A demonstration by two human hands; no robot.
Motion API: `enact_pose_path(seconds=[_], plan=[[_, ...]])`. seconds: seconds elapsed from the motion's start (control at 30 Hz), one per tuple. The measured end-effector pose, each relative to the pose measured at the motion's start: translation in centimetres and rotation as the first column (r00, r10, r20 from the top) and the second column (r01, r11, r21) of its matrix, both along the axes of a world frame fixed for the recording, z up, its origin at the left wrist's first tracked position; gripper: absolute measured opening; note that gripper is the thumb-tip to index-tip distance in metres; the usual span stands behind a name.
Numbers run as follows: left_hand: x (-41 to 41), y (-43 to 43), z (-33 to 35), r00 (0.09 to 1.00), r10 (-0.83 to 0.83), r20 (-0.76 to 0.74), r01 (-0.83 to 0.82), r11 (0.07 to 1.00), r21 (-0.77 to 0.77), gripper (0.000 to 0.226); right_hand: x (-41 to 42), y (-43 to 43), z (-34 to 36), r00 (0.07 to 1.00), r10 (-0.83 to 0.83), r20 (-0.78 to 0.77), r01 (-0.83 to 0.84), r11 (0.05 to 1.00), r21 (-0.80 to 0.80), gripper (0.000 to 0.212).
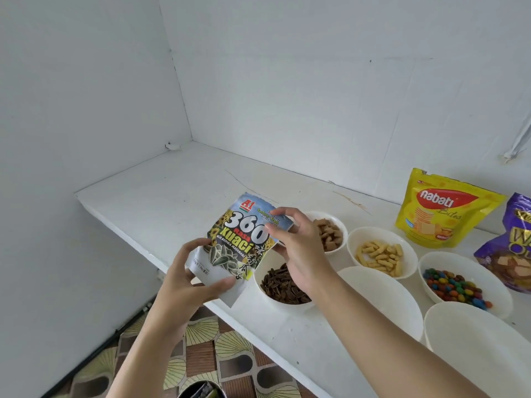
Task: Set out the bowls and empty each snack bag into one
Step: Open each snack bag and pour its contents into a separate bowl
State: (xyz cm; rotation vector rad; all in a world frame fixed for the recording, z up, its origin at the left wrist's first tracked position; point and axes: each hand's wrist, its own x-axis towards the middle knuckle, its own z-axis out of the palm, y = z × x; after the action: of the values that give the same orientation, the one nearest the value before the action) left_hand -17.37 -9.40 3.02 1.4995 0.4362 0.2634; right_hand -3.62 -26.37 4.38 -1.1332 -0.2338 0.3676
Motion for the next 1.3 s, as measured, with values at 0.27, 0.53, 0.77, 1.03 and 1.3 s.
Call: enact_pose_path(seconds=[0.27,0.53,0.77,1.03,1.3], plan=[[-4.6,2.4,1.6,0.987,0.160,0.004,-0.159,0.977,0.145,0.038,-2.3,6.1,1.4,0.991,0.059,0.123,-0.049,0.996,-0.079,0.033],[-8.9,7.5,3.2,0.980,0.201,-0.005,-0.183,0.901,0.394,0.018,-5.5,12.1,3.1,0.857,0.352,0.376,-0.219,0.909,-0.354,0.021],[-12.2,12.5,3.3,0.934,0.357,0.019,-0.297,0.745,0.597,0.009,-9.2,17.5,1.6,0.730,0.484,0.483,-0.242,0.843,-0.480,0.021],[-16.6,14.3,1.5,0.925,0.381,0.003,-0.347,0.839,0.419,0.020,-12.2,22.2,-2.7,0.787,0.459,0.411,-0.254,0.849,-0.462,0.018],[-17.1,14.9,-7.2,0.893,0.436,-0.117,-0.403,0.886,0.228,0.021,-12.9,25.3,-12.8,0.799,0.508,0.323,-0.281,0.789,-0.546,0.020]])
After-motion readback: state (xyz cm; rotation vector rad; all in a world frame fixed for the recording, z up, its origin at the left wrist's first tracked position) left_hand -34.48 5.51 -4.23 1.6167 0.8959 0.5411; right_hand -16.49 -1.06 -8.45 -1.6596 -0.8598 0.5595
